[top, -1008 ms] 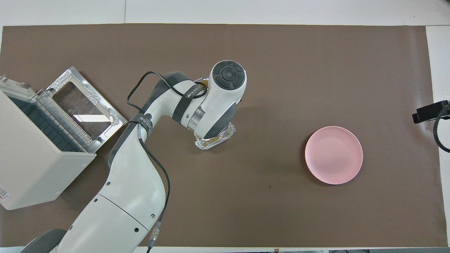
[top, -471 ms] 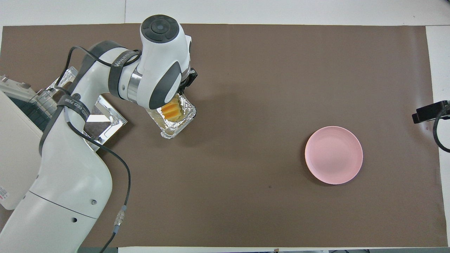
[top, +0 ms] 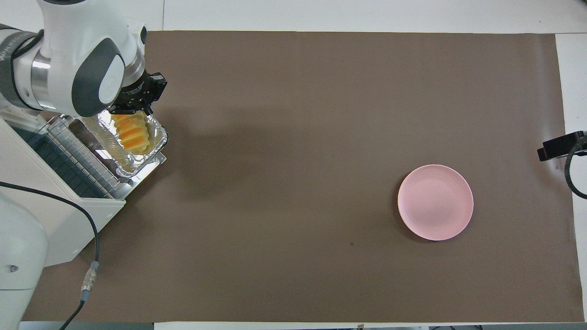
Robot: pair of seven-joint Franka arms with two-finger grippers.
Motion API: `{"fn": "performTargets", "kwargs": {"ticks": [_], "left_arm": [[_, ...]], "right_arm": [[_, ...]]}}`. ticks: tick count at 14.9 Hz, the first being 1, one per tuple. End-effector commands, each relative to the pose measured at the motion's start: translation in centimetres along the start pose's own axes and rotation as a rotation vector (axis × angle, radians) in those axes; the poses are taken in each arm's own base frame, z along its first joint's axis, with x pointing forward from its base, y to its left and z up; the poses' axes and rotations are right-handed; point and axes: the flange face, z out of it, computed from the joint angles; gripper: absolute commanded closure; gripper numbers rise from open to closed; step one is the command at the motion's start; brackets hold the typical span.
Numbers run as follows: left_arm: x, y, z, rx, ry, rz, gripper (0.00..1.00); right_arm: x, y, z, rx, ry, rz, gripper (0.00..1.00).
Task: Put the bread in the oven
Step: 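Lower the foil tray into the open oven with the left gripper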
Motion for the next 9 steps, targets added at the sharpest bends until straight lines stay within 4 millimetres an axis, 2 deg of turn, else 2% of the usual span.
{"fn": "performTargets", "kwargs": {"ticks": [1, 2, 5, 9], "left_arm": [[2.5, -2.8, 0.4, 0.014, 0.016, 0.064, 1.00], [3.7, -4.6, 1.2, 0.022, 0.009, 0.068, 1.00], [3.6, -6.7, 3.4, 0.067, 0.029, 0.081, 1.00], [5.4, -11.4, 6.1, 0.099, 0.007, 0.023, 1.00]], "right_arm": [[-0.6, -0.3, 0.0, 0.011, 0.012, 0.017, 0.00], [-0.6, -0.3, 0.0, 0.011, 0.012, 0.017, 0.00], [-0.6, -0.3, 0.0, 0.011, 0.012, 0.018, 0.00], [-0.6, -0.3, 0.0, 0.011, 0.012, 0.017, 0.00]]}}
